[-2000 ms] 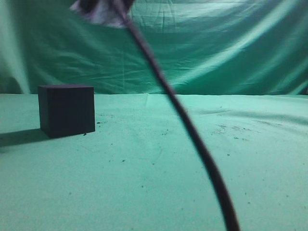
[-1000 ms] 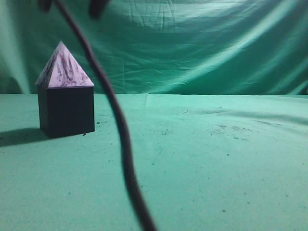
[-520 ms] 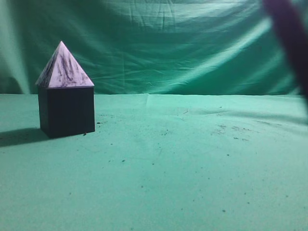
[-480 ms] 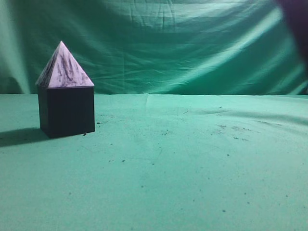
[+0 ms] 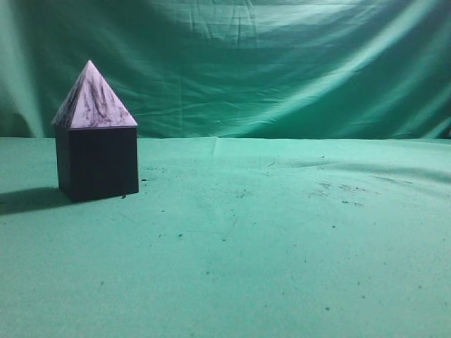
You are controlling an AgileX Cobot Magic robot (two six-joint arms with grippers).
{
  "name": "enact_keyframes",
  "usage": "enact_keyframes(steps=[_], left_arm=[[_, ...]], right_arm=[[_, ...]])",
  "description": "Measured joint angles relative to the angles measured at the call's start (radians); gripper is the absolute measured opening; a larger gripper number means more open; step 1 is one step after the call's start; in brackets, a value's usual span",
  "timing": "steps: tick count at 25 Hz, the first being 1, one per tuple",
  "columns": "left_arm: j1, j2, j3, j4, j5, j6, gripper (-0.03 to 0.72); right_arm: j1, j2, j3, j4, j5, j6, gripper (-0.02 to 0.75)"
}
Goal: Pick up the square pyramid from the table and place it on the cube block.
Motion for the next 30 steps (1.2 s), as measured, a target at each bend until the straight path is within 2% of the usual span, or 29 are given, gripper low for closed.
enact_keyframes(steps=[5,9,13,15,18,24,30], left_arm=[[0.0,0.0,0.0,0.0,0.0,0.0,0.0],[0.0,0.0,0.0,0.0,0.0,0.0,0.0],[0.0,0.0,0.0,0.0,0.0,0.0,0.0],[0.0,0.0,0.0,0.0,0.0,0.0,0.0],[0.0,0.0,0.0,0.0,0.0,0.0,0.0],[0.0,0.0,0.0,0.0,0.0,0.0,0.0],[0.0,0.0,0.0,0.0,0.0,0.0,0.0]], right_arm=[[0.0,-0.237,0.217,0.0,-0.079,-0.002,0.0],[0.0,-0.38,0.309,-0.006,-0.053,-0.032,0.0],[0.0,-0.471,0.393,-0.038,-0.088,-0.046,0.0],[-0.014,-0.588,0.522,-0.072,-0.228,-0.049,0.0],[-0.1,-0.737,0.68,-0.074,-0.417,-0.051,0.0],[-0.399,-0.986,0.992,-0.056,-0.697,-0.051,0.0],[-0.607,-1.192,1.242,-0.051,-0.762,-0.051,0.0]])
